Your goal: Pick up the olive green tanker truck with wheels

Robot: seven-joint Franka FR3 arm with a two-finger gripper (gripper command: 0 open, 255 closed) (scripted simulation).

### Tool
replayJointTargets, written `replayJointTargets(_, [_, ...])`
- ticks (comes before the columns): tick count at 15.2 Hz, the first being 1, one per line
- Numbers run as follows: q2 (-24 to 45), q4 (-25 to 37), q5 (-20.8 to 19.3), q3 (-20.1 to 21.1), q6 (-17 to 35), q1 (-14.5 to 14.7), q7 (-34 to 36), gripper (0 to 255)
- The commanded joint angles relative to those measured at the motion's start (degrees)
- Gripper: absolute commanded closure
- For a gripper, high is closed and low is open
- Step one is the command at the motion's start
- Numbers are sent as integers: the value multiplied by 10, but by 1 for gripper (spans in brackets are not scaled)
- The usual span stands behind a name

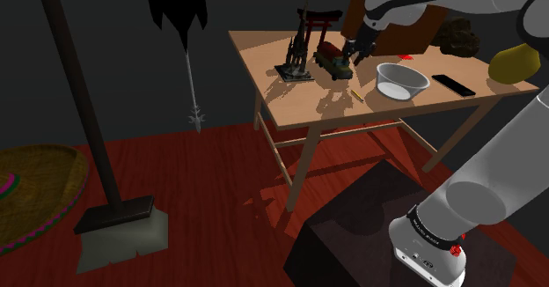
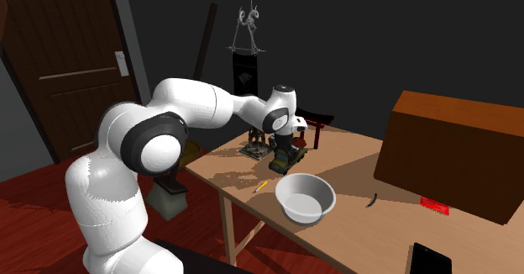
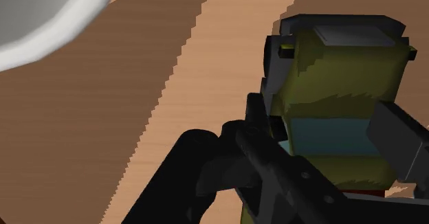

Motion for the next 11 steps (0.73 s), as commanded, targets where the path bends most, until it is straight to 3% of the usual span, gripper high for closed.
replayJointTargets(1, [1,-1,0,0,2,0,-1,255])
replayJointTargets(11, [-4,11,-3,0,-14,0,3,255])
